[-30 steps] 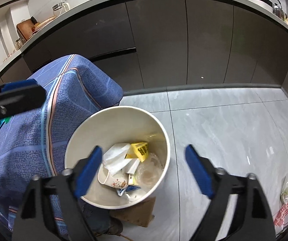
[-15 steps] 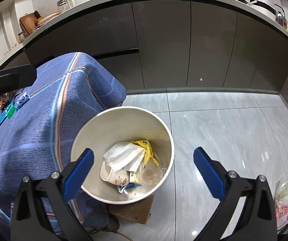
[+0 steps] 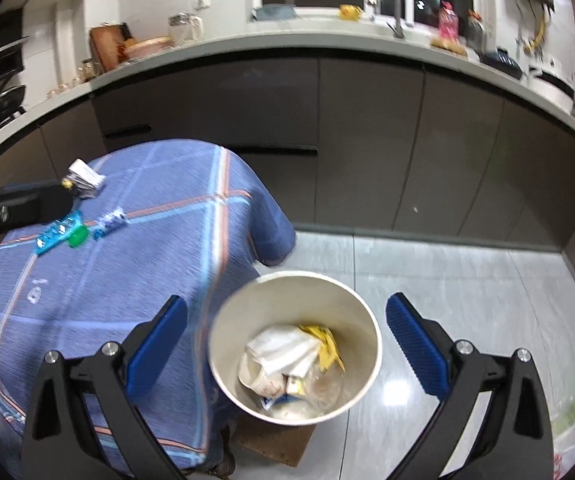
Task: Collect trash
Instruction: 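Move both tools back over the table toward the blister pack and tube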
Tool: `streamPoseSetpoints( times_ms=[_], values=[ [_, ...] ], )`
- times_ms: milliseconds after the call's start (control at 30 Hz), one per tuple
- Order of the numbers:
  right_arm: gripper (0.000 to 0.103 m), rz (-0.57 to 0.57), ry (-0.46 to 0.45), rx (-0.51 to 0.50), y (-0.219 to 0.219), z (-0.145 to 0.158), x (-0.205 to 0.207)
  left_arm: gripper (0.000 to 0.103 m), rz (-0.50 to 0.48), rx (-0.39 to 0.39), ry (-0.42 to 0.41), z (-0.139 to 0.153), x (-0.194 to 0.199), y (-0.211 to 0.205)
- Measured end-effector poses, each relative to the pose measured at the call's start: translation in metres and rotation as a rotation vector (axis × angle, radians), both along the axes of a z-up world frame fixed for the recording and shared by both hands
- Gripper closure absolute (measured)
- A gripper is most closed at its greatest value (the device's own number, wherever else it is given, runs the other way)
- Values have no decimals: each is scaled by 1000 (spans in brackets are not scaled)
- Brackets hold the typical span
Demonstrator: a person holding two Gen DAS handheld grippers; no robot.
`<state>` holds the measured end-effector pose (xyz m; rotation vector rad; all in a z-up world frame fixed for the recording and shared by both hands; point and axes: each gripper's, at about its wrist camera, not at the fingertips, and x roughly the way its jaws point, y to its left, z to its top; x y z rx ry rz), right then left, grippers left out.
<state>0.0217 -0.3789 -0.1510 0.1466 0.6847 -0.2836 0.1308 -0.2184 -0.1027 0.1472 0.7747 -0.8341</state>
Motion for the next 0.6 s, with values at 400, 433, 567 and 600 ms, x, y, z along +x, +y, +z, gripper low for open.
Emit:
streamPoseSetpoints(
  times_ms=[400, 433, 567, 600],
  values=[
    [3, 211, -58, 25, 75, 36, 33, 9, 271, -48, 48, 2, 25, 146],
    [3, 227, -53, 23, 83, 38, 38, 9, 287, -47, 47, 1, 27, 156],
    [3, 273, -21, 67, 104, 40, 59, 9, 316, -33, 46, -3, 34, 182],
    [3, 280, -11, 74, 110, 41, 65, 9, 317, -25, 43, -4, 36, 186]
  ],
)
